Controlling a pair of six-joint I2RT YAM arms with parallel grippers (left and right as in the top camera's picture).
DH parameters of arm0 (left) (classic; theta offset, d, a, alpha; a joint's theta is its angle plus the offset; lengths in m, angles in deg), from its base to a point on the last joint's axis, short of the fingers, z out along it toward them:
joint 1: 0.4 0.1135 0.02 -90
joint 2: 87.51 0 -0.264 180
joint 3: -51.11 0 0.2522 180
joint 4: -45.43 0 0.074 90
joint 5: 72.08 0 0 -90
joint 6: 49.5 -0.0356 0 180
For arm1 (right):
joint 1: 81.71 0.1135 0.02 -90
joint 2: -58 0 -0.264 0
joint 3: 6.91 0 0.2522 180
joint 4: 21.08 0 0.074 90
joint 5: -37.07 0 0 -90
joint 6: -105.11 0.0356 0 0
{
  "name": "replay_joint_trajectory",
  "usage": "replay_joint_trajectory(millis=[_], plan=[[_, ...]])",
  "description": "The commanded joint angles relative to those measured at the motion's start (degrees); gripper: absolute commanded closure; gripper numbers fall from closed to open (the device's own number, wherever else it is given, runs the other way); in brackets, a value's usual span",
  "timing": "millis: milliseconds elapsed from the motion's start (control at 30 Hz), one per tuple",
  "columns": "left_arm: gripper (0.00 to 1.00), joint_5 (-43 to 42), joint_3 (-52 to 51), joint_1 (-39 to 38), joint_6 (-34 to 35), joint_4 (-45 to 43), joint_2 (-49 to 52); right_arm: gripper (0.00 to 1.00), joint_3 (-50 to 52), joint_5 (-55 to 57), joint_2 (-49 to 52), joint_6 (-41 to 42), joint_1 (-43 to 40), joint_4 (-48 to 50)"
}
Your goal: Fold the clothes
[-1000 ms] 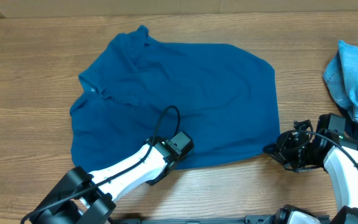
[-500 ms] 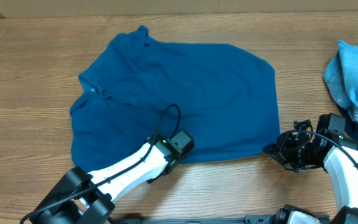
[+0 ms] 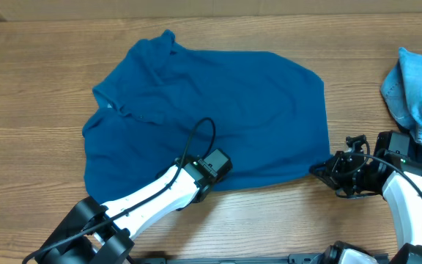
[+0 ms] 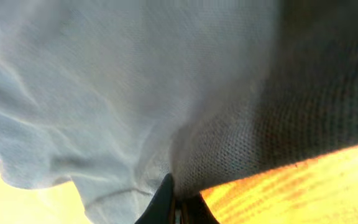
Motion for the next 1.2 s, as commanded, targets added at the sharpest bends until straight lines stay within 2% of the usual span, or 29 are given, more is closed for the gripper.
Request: replay_joint_trajectory(millis=[0,367,900,933,1033,1067,1167], plan=[[0.96,2.5,1.4,1.0,-2.8,-2.9,0.3,0.96,-1.7,-1.3,-0.9,2.0,0.0,0.9],[0.96,2.5,1.5,7.7,-8.5,-8.5,0.3,0.96,-1.7,-0.4,-0.8,13.9,0.0,4.0],[0.96,0.3,1.6,12.1,-12.8,-17.2,0.3,0.96,-1.7,0.2,0.0,15.8,0.0,14.7],[0.96,0.3,1.6,12.4,-12.8,-17.6,0.3,0.91,-1.7,0.4,0.3,15.7,0.0,14.9],[0.94,0.3,1.6,13.5,-12.9,-18.9,0.3,0.85,-1.7,0.6,1.6,15.7,0.0,15.4],[0.93,0.0,1.6,13.7,-13.0,-19.2,0.3,0.78,-1.7,0.6,2.1,15.7,0.0,15.8],[0.80,-0.3,1.6,14.0,-13.6,-20.0,0.3,0.70,-1.7,1.5,3.2,15.5,0.0,17.5]])
